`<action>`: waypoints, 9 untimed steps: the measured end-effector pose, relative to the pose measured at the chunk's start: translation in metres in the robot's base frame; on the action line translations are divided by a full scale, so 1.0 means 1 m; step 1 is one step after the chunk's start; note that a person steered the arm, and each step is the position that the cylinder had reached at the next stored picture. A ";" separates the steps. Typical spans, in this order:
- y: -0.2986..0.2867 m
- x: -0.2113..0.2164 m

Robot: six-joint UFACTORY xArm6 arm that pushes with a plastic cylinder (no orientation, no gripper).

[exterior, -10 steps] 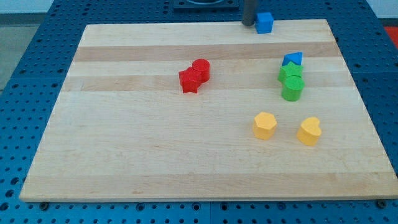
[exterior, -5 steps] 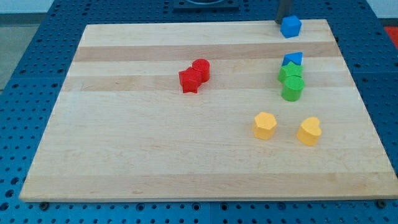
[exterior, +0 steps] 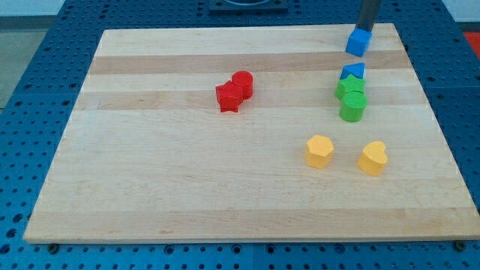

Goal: Push the blue cube into the blue triangle

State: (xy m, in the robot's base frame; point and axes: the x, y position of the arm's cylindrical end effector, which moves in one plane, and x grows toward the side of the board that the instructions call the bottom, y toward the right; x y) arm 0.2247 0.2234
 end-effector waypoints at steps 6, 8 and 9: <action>-0.027 0.069; -0.064 0.087; -0.109 0.093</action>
